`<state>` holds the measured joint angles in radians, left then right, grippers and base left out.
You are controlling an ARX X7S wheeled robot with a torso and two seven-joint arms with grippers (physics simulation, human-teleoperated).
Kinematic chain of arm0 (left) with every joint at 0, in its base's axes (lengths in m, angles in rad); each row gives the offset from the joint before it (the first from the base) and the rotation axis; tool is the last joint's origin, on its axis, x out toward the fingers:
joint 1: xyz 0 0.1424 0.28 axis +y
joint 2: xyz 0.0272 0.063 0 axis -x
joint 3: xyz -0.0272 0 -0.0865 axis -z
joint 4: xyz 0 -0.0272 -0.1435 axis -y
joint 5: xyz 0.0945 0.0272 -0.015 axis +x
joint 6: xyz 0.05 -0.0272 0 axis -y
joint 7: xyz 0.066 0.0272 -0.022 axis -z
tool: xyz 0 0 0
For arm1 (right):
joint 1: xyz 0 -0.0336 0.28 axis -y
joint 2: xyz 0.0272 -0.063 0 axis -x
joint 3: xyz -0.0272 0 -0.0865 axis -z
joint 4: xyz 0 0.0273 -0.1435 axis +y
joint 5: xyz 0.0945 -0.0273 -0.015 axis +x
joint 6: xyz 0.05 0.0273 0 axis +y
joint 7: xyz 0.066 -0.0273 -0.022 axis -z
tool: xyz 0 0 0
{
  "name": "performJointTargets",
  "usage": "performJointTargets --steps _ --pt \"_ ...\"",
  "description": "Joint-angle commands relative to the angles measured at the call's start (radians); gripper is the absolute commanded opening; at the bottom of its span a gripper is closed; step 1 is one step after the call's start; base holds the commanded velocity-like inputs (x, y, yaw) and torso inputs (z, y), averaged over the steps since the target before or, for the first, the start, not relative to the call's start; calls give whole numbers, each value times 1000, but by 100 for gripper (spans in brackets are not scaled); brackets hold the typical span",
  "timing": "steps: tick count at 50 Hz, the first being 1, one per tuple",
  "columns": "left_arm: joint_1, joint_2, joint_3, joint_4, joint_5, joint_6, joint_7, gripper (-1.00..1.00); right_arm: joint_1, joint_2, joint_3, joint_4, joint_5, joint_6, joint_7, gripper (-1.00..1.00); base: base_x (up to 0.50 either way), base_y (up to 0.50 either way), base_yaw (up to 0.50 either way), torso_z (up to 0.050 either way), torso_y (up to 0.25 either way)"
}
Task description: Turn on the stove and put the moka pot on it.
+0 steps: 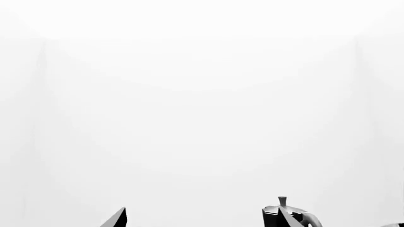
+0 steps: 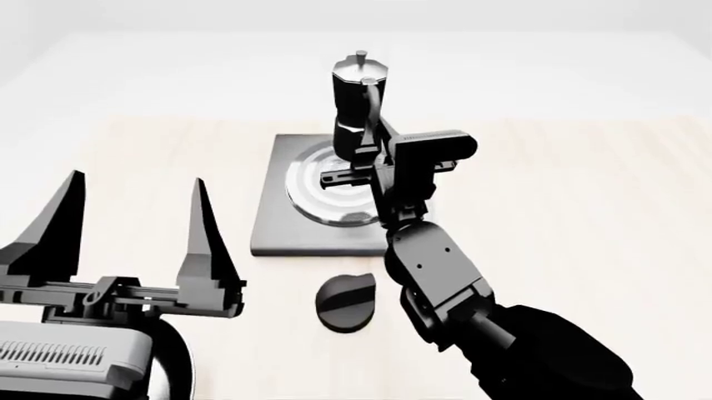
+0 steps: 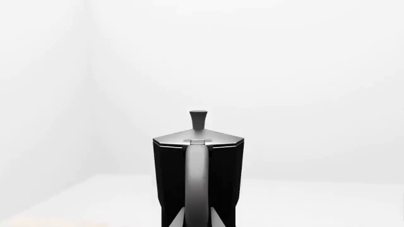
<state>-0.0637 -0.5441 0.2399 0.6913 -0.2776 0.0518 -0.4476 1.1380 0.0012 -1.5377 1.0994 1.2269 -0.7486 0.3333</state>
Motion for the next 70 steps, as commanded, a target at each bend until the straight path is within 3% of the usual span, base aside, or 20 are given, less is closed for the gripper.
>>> performJointTargets --steps 1,70 --pt "6 0 2 -7 1 11 0 100 9 -1 17 -10 -53 2 4 -100 0 0 0 0 -47" --pt "6 -3 17 -24 -2 25 0 100 -9 -1 20 -12 -70 -53 2 -100 0 0 0 0 -49"
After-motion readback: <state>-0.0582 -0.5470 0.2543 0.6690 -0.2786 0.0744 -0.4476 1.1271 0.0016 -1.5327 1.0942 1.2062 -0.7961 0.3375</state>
